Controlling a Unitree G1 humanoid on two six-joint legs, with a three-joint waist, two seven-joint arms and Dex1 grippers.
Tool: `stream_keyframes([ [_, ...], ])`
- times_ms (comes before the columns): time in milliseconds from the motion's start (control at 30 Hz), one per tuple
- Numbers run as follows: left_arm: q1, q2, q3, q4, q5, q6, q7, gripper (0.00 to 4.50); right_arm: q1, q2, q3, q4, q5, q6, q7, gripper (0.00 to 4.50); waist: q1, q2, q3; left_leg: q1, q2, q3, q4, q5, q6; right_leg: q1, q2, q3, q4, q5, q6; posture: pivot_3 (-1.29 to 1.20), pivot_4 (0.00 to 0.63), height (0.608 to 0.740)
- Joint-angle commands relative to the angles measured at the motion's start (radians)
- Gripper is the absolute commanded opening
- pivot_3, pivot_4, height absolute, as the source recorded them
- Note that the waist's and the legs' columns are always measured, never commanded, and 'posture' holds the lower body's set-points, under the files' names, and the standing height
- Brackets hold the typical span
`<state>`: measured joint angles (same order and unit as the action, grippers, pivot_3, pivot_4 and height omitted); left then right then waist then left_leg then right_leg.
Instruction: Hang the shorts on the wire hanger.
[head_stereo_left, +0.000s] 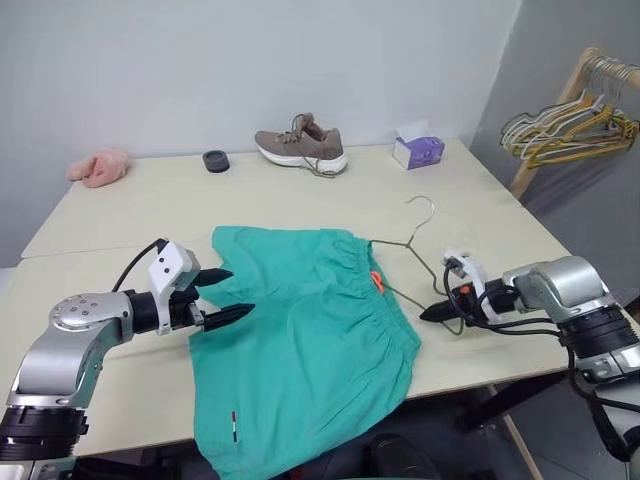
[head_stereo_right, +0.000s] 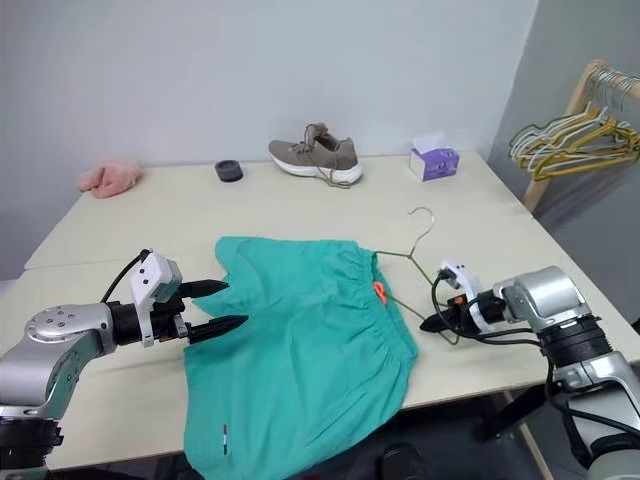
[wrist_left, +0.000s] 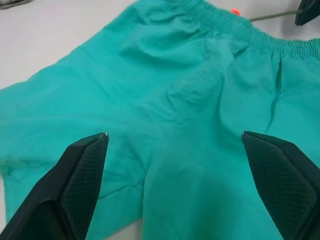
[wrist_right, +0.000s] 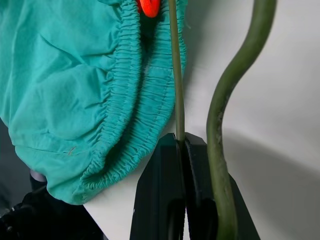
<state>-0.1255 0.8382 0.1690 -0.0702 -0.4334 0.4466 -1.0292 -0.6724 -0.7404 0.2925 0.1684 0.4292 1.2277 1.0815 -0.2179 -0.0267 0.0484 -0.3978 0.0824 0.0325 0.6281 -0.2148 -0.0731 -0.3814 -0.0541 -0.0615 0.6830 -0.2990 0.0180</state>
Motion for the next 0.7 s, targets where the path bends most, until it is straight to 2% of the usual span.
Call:
stream_keyframes([
  [33, -0.038, -0.017, 0.051, -0.012, -0.025, -0.002, 0.039, 4.49, -0.051, -0.017, -0.038, -0.097, 0.014, -0.051, 0.008, 0.0, 0.003, 0.0, 0.0, 0.0, 0.0, 0.0, 0.0, 0.0, 0.0, 0.0, 0.0, 0.0, 0.0, 0.0, 0.0, -0.24, 0.0, 0.74],
  [300, -0.242, -0.055, 0.072, 0.057, -0.04, -0.016, 0.103, 4.49, -0.048, 0.04, 0.085, -0.313, -0.116, -0.278, -0.066, 0.0, 0.005, -0.001, 0.0, 0.0, 0.0, -0.001, 0.001, 0.0, 0.0, 0.0, 0.0, -0.001, 0.001, 0.0, 0.0, -0.26, 0.0, 0.74],
  [500, -0.29, 0.027, -0.002, 0.053, -0.018, -0.039, -0.05, 4.49, -0.047, 0.027, 0.162, -0.345, -0.229, -0.435, -0.062, 0.0, -0.004, -0.001, 0.0, -0.001, 0.0, 0.0, 0.001, 0.0, 0.0, 0.0, 0.0, -0.001, 0.0, 0.0, 0.001, -0.26, 0.0, 0.74],
  [700, -0.274, 0.084, -0.11, 0.063, 0.072, -0.14, -0.169, 4.49, -0.044, 0.007, 0.185, -0.366, -0.308, -0.541, -0.039, 0.0, -0.004, 0.0, 0.0, -0.001, 0.0, 0.0, 0.001, 0.0, 0.0, -0.001, 0.0, -0.001, 0.002, 0.0, 0.001, -0.27, 0.0, 0.74],
])
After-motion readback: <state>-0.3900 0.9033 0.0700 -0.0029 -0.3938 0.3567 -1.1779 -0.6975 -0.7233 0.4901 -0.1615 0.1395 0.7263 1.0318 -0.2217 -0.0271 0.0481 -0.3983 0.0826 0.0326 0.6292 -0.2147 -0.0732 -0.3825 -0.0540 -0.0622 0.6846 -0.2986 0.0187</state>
